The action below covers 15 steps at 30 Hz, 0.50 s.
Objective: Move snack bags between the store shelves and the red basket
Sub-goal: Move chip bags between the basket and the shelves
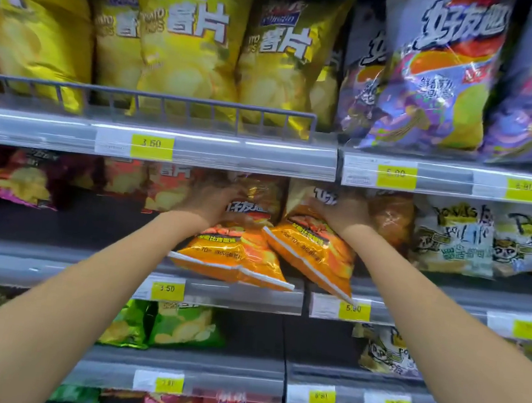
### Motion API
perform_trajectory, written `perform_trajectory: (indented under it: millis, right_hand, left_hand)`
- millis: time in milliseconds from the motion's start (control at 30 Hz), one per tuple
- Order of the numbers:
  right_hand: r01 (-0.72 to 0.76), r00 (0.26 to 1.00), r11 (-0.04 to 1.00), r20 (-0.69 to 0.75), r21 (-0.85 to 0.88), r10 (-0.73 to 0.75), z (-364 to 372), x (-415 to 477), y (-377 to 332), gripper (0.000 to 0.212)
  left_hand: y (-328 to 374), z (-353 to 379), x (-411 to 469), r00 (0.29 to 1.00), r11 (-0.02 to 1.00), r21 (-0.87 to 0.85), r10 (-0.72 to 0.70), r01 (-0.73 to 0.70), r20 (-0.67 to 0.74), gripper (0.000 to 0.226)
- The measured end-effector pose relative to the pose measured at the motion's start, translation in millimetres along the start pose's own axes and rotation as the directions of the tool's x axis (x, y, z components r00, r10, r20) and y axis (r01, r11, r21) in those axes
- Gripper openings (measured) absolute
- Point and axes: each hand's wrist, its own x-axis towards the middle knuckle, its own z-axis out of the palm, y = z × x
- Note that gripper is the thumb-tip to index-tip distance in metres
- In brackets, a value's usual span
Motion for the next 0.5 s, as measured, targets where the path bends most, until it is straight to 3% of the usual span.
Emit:
perform_trajectory:
  millis: [133, 267, 367, 433, 500]
  right_hand:
    - [-0.04, 0.999, 0.995, 0.032, -0.088, 0.042, 1, 0, -2, 0.069]
    - [-0.173, 0.975, 0.951, 0.094, -0.255, 0.203, 3, -9, -5, 0.112]
    - [-0.205, 0.946, 0.941, 0.191, -0.271, 0.261, 11, -26, -3, 0.13]
    - [-0.208, 0.948, 0.949, 0.191, -0.235, 0.255, 18, -39, 2, 0.124]
    - [-0.193, 0.972, 0.974, 0.112, -0.122, 0.206, 25, -47, 6, 0.105]
  left_hand:
    - [8, -9, -2, 0.986, 0.978, 0.155, -0.153, 0.141, 0.068, 0.067]
    - [26, -12, -12, 0.952, 0.968, -0.111, -0.193, 0.224, 0.239, 0.072]
    - [42, -5, -28, 0.946, 0.963, -0.09, -0.226, 0.252, 0.234, 0.081]
    - [54, 3, -40, 0.931, 0.947, -0.024, -0.311, 0.321, 0.194, 0.079]
    - [63, 9, -49, 0.934, 0.936, -0.08, -0.332, 0.343, 0.132, 0.07]
